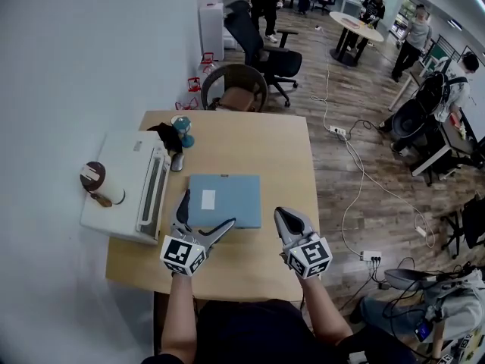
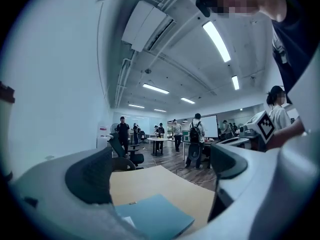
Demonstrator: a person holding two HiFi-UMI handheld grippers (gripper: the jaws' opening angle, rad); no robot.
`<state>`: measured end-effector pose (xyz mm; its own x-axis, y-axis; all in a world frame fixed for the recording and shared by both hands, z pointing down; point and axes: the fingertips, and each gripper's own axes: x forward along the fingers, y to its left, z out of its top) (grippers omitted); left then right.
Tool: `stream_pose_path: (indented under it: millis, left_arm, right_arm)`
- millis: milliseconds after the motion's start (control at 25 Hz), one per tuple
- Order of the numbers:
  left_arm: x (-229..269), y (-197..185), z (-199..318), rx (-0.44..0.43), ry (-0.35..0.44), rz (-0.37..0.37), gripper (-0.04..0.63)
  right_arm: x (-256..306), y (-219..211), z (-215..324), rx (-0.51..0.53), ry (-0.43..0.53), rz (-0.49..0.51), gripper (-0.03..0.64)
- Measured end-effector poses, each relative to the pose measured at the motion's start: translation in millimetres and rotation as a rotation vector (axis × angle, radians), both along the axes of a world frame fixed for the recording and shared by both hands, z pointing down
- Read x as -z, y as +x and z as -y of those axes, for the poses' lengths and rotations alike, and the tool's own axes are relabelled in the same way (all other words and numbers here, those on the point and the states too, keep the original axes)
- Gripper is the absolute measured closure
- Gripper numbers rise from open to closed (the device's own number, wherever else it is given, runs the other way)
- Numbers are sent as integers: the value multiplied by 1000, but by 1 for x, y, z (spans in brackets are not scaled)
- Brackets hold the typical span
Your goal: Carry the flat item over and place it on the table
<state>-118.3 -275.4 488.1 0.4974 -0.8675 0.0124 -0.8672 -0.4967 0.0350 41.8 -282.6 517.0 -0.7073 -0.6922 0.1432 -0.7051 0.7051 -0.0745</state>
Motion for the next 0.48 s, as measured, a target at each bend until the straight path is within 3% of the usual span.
stream_pose_path:
  millis: [160, 480]
  left_arm:
    - [0, -14, -3, 33, 15, -102, 13]
    - [0, -13, -7, 33, 21, -90, 49]
  right_arm:
    - [2, -3, 3, 11, 12, -3, 620]
    - [3, -11, 19, 51, 17, 11, 620]
